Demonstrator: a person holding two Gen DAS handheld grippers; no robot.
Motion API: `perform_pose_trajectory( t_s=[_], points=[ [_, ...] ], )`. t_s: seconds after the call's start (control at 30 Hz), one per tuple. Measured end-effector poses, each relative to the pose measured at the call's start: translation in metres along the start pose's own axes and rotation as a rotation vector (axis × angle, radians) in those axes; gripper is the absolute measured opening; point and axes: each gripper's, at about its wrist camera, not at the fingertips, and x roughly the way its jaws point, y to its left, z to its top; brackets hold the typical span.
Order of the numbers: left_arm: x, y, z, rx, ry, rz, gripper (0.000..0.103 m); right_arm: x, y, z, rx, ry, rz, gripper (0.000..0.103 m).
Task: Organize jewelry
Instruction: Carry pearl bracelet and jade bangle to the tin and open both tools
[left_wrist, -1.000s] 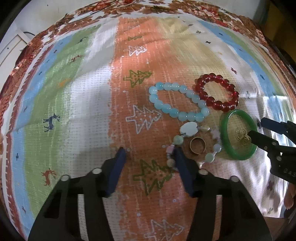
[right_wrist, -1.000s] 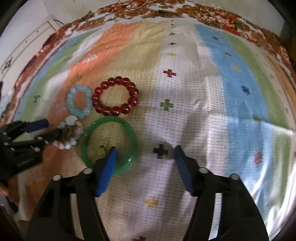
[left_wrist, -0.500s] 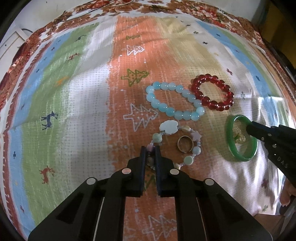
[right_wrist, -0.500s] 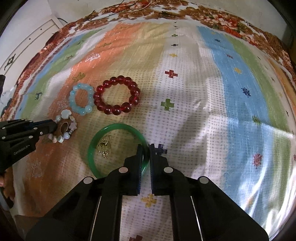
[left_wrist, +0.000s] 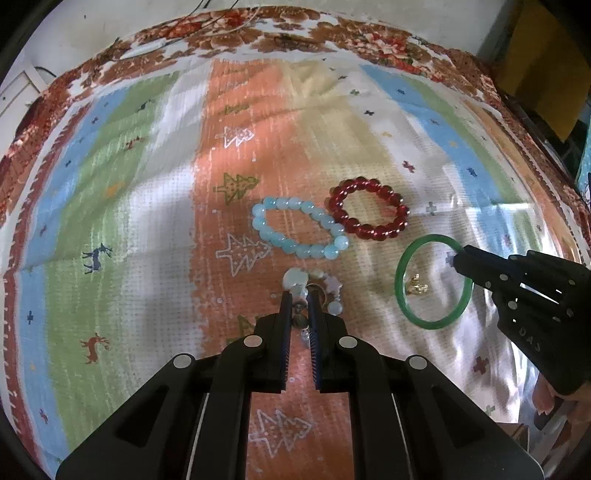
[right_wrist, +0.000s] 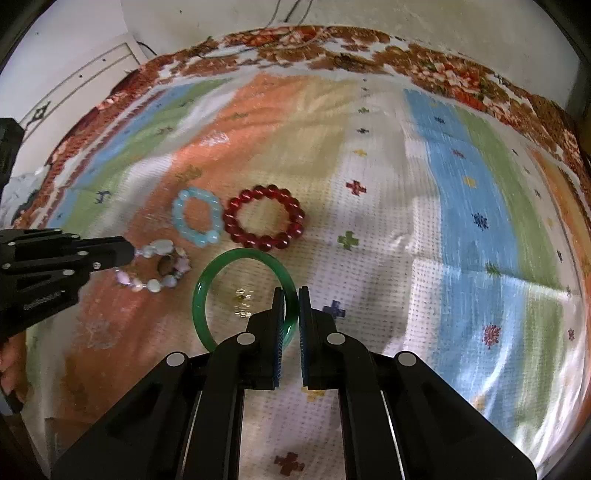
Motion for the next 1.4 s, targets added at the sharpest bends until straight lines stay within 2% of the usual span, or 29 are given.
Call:
perform_pose_trajectory(
  t_s=[0.37,0.57,1.4],
  points=[
    [-0.029,-0.007,0.003,-0.016,-0.066,-0.035,0.008,-0.021,0.011,-0.009,-0.019,-0.022,0.023,0.008],
    [-0.044,-0.007,-0.002,-0.028,-0.092,-0.057,0.008,-0.036,0.01,-0.015,0.007,-0.062,0.003,0.008],
    [-0.111,-0.039,-0.042,0.017,-0.185,-0.115,0.008,-0.087,0.023,-0.036,-0.014,-0.127,0.043,0.008]
  ],
)
